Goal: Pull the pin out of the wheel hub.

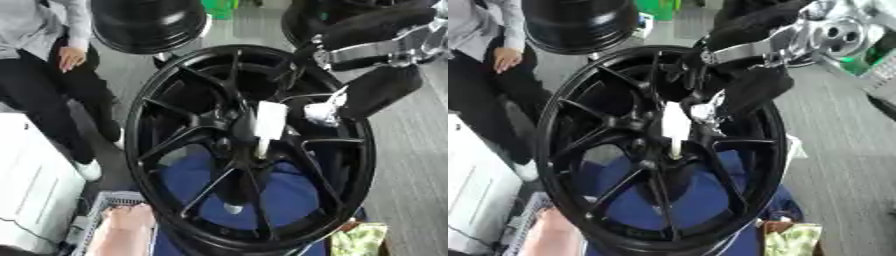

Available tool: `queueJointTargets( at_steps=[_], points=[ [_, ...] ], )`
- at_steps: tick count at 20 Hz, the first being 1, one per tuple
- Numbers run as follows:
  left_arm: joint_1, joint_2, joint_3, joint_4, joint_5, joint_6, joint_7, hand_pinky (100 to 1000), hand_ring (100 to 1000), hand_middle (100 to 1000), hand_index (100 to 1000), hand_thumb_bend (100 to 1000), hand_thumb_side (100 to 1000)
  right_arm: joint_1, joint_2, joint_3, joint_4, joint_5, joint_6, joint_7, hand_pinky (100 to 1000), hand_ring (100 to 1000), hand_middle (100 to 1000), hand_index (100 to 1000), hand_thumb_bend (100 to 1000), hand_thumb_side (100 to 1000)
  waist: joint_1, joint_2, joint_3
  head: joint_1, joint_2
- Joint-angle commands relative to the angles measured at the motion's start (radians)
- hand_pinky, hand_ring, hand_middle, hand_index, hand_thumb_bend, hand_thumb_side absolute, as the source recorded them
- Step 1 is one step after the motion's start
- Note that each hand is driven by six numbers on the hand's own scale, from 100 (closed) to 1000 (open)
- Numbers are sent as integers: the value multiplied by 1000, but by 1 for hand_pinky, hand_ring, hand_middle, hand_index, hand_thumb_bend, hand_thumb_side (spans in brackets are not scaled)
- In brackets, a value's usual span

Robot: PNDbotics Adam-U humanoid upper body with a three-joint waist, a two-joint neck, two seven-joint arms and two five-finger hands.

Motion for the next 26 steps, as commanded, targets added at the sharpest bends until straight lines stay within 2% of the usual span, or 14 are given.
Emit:
queueJointTargets(
  at_steps=[1,5,10,11,12,14,15,17,26],
  points=[
    [-11,28,7,-9,4,-2,0,623,1000,750,751,488,720,-26,-1,-1,5,6,27,5,898,877,825,973,100,868,-12,-7,-1,1,5],
    [-9,28,7,-8,4,-2,0,623,1000,749,751,486,721,-36,10,0,-6,1,75,5,889,858,808,943,100,800,-13,-9,-1,2,5],
    [-8,28,7,-9,4,-3,1,623,1000,749,751,486,721,-54,27,6,-21,32,145,5,893,873,817,956,142,822,-14,-10,-3,2,5],
    [-7,27,7,-9,5,-4,1,623,1000,749,750,487,720,-53,28,10,-20,48,153,5,898,883,823,960,193,824,-15,-9,-3,1,5],
    [-6,26,7,-9,5,-4,2,623,1000,749,750,486,720,-51,30,15,-17,60,160,5,898,883,824,961,199,823,-16,-9,-2,1,5],
    [-4,26,9,-9,5,-5,4,623,1000,749,750,486,720,-43,32,26,-10,74,171,5,905,887,828,964,277,765,-18,-7,-1,1,5],
    [-4,26,9,-9,5,-5,6,623,1000,746,750,485,721,-38,33,31,-6,74,178,5,912,888,827,967,379,644,-18,-6,-1,1,5],
    [-6,26,9,-9,6,-6,7,623,1000,746,750,485,722,-31,36,40,-1,59,197,5,910,880,822,963,376,623,-19,-5,0,2,5],
    [-6,25,9,-9,5,-4,7,623,1000,747,750,483,721,-33,43,35,-34,30,289,5,904,866,813,955,246,680,-19,-5,-3,2,5]
  ],
)
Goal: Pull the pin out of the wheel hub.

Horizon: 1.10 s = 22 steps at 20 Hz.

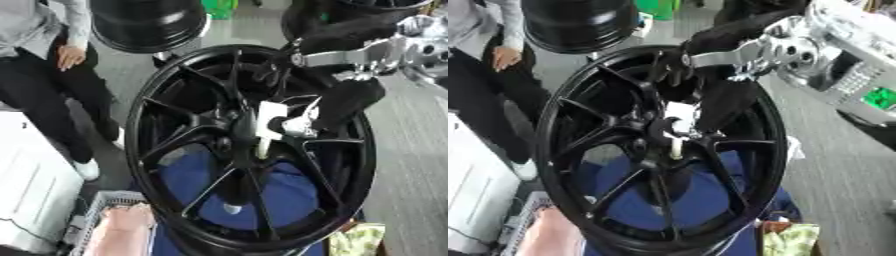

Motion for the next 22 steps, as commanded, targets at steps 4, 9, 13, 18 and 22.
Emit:
queueJointTargets(
  at_steps=[4,9,13,18,22],
  points=[
    [-5,23,8,-9,4,2,3,623,1000,747,749,484,722,-9,0,-22,-11,14,146,82,898,861,805,951,213,702,-10,-5,-1,-1,5],
    [-5,21,9,-10,4,1,3,624,1000,747,749,485,720,10,5,-13,10,31,154,82,898,866,808,951,222,751,-10,-1,1,-1,5],
    [-7,20,10,-11,5,1,4,624,1000,747,749,484,720,19,5,-5,18,30,149,82,901,877,818,959,234,779,-10,0,1,-2,5],
    [-7,20,9,-12,5,0,4,624,1000,747,749,483,720,32,15,3,57,42,143,82,901,880,821,960,242,801,-9,1,3,-5,5],
    [-8,19,10,-13,6,0,6,624,1000,748,749,482,720,42,21,10,80,40,126,82,900,880,821,960,249,822,-9,4,6,-5,5]
  ],
)
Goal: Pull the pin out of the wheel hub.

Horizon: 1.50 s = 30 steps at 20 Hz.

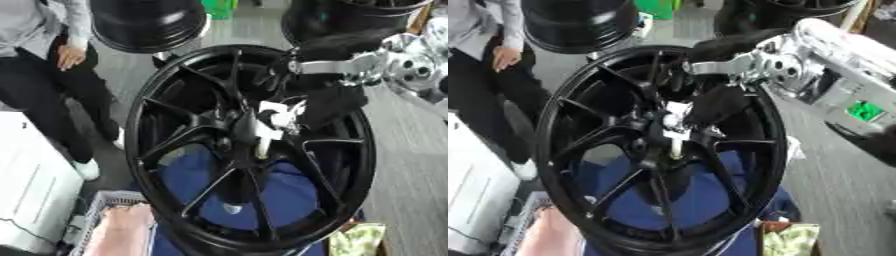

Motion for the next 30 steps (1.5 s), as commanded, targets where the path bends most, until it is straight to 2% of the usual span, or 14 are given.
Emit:
queueJointTargets(
  at_steps=[1,10,17,21,23,26,27,29,30],
  points=[
    [-9,19,9,-13,6,0,4,624,1000,747,749,482,720,-8,-6,-5,16,6,93,108,900,880,821,960,256,829,-9,2,2,-4,5],
    [-13,17,10,-15,8,1,9,624,1000,745,748,480,721,15,6,13,58,2,65,108,899,881,823,960,273,857,-6,11,9,-8,5],
    [-16,15,10,-17,9,2,12,625,1000,745,748,479,722,32,11,14,103,26,43,108,898,884,824,956,323,830,-6,16,12,-9,5],
    [-15,14,10,-17,8,2,12,625,1000,745,748,479,722,35,19,6,119,36,38,108,889,870,809,937,303,800,-5,19,12,-12,5],
    [-15,14,11,-17,8,2,13,625,1000,745,748,479,723,33,21,1,115,33,43,108,874,853,776,912,267,751,-5,19,11,-12,5],
    [-15,12,11,-16,8,2,14,625,1000,745,747,479,723,29,23,-7,103,25,62,108,858,827,735,870,247,600,-4,19,10,-12,5],
    [-14,12,11,-17,8,2,14,626,1000,746,747,478,724,28,22,-9,99,21,71,108,851,814,718,854,219,594,-4,19,10,-12,5],
    [-14,11,12,-17,8,3,16,626,1000,746,747,479,723,28,22,-20,90,16,93,108,838,794,668,812,160,522,-5,18,10,-12,5],
    [-13,10,13,-17,8,3,17,626,1000,746,745,479,724,27,21,-27,83,16,105,107,831,784,617,768,127,450,-5,18,10,-11,5]
  ],
)
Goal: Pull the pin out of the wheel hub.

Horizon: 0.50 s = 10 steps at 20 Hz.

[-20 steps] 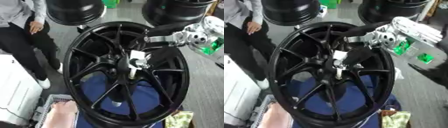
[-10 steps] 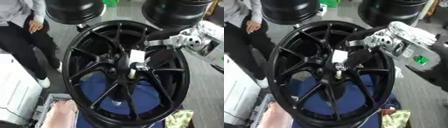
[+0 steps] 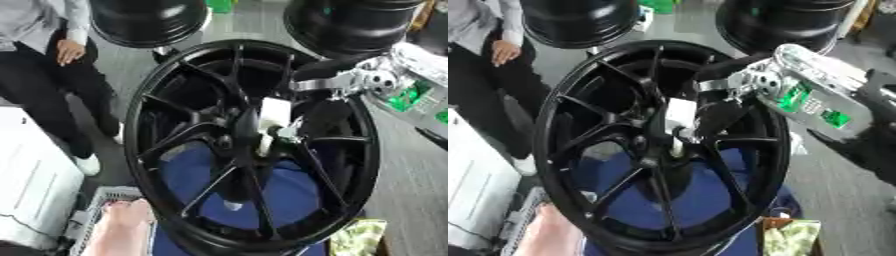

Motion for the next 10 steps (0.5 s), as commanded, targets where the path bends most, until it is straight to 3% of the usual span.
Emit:
queueJointTargets(
  at_steps=[1,2,10],
  points=[
    [-10,16,13,-16,1,0,8,626,1000,746,745,479,724,-21,-14,-40,-33,-9,125,84,828,781,601,752,122,425,-5,-1,0,-2,5],
    [-10,16,13,-16,2,1,9,626,1000,746,744,479,724,-22,-16,-45,-44,-11,136,82,823,769,567,717,126,350,-5,-1,0,-2,5],
    [-8,22,13,-16,1,2,11,627,1000,746,745,477,725,-37,-82,-121,-111,-46,207,37,800,657,477,618,100,351,-6,-9,-8,2,5]
  ],
)
